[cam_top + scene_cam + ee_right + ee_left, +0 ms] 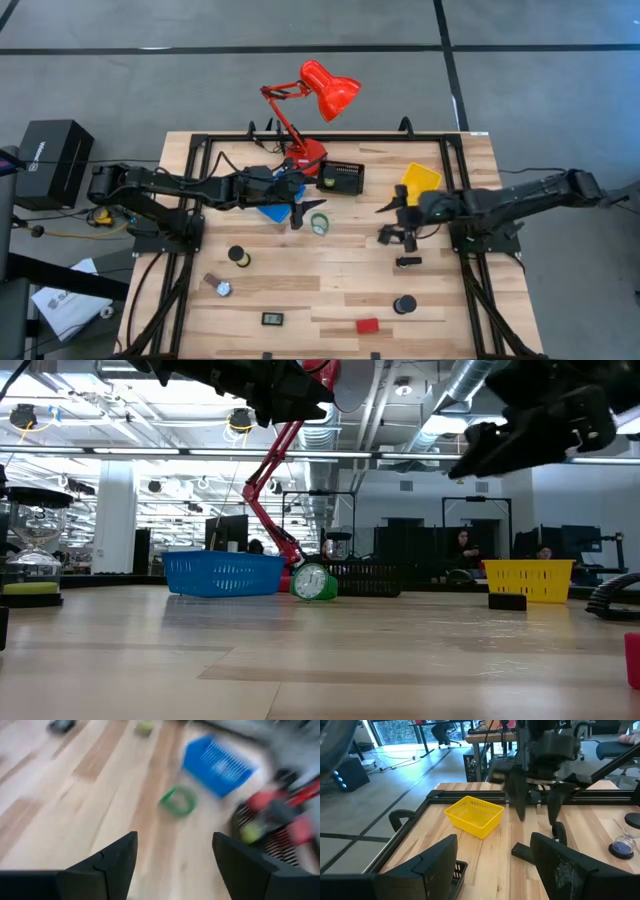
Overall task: Pick & Place Office items
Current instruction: Put the top right black digital timer into the yellow bin, then put the green watch into the blue bin
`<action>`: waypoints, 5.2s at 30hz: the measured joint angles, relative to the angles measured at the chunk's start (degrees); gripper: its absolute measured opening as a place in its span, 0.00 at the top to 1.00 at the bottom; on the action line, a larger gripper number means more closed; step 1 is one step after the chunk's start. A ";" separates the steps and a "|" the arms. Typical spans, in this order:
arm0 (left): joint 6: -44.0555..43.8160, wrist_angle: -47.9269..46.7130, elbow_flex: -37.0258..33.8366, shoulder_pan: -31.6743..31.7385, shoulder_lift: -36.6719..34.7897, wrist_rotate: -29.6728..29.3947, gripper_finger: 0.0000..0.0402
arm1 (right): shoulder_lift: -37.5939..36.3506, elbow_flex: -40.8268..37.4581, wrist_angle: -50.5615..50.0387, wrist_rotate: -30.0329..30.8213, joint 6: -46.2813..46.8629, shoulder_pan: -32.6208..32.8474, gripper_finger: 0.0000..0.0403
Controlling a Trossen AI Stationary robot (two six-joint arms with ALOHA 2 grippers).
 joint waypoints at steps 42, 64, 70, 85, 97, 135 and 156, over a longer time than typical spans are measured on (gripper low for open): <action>-0.41 -0.24 0.00 -0.63 0.02 0.02 0.39 | 37.92 22.32 -34.54 -2.30 -27.00 -0.42 0.38; -0.24 -0.20 0.00 -1.57 0.02 0.04 0.39 | 37.92 16.13 -26.77 -2.11 -32.85 -0.92 0.42; -0.24 -0.11 0.00 -1.57 0.02 0.04 0.39 | 37.92 16.13 -26.10 -2.74 -27.99 -1.68 0.57; -0.22 0.02 0.00 -1.57 0.02 0.04 0.39 | 34.41 16.15 -30.97 2.99 -13.02 -3.73 0.63; -0.22 0.47 0.00 -1.57 0.02 0.04 0.39 | 17.69 22.25 -44.21 15.72 -5.91 -12.25 0.61; 0.00 0.68 0.00 -1.60 0.02 0.02 0.39 | 36.10 17.51 -39.72 3.65 4.75 -48.92 0.58; -0.02 0.66 0.00 -1.62 0.02 0.04 0.39 | 24.24 24.35 -55.73 0.81 9.40 -45.12 0.59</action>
